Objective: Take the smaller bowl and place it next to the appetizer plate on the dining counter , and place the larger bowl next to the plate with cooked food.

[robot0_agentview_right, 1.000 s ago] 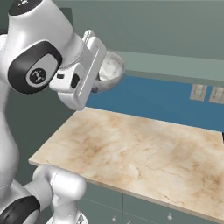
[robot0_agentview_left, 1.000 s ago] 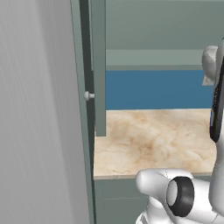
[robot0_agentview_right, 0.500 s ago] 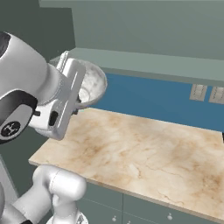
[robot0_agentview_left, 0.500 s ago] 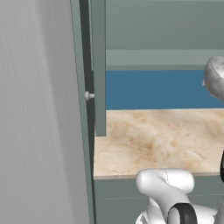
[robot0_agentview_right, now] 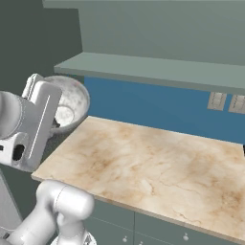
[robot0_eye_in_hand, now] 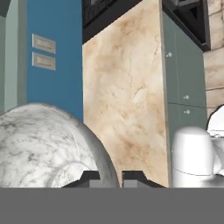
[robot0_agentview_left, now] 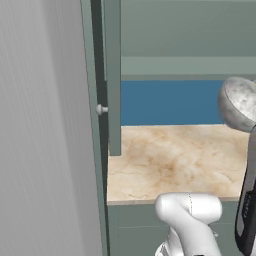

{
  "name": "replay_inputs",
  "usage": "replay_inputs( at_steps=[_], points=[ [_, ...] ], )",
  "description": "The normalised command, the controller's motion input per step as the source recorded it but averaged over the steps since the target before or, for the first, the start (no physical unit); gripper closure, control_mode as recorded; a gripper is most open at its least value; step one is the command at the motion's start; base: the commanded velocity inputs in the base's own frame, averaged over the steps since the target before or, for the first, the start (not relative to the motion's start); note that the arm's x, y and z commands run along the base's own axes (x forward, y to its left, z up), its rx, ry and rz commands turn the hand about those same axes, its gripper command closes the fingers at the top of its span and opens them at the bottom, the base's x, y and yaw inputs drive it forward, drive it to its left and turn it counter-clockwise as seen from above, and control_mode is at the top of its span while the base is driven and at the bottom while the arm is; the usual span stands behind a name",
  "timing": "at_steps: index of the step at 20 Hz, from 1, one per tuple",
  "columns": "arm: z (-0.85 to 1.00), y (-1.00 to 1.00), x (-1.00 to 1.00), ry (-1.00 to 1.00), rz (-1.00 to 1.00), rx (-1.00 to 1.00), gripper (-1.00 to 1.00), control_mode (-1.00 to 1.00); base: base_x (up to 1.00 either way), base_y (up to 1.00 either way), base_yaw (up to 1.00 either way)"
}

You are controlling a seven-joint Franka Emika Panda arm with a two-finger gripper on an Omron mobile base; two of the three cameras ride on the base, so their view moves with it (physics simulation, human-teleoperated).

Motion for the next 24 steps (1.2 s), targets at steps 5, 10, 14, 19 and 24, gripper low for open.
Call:
replay_inputs(
  at_steps=[5, 10, 14, 19, 24],
  points=[
    [-0.06, 0.40, -0.28, 0.00, 0.00, 0.00, 1.00, 1.00, -0.15, 0.02, 0.00],
    [0.00, 0.00, 0.00, 0.00, 0.00, 0.00, 1.00, 1.00, -0.99, -0.06, 0.00],
    [0.00, 0.00, 0.00, 0.00, 0.00, 0.00, 1.00, 1.00, -1.00, -0.44, 0.00],
    [0.00, 0.00, 0.00, 0.00, 0.00, 0.00, 1.00, 1.00, -1.00, 0.05, 0.00],
    [0.00, 0.00, 0.00, 0.00, 0.00, 0.00, 1.00, 1.00, -1.00, 0.96, -0.05]
  ],
)
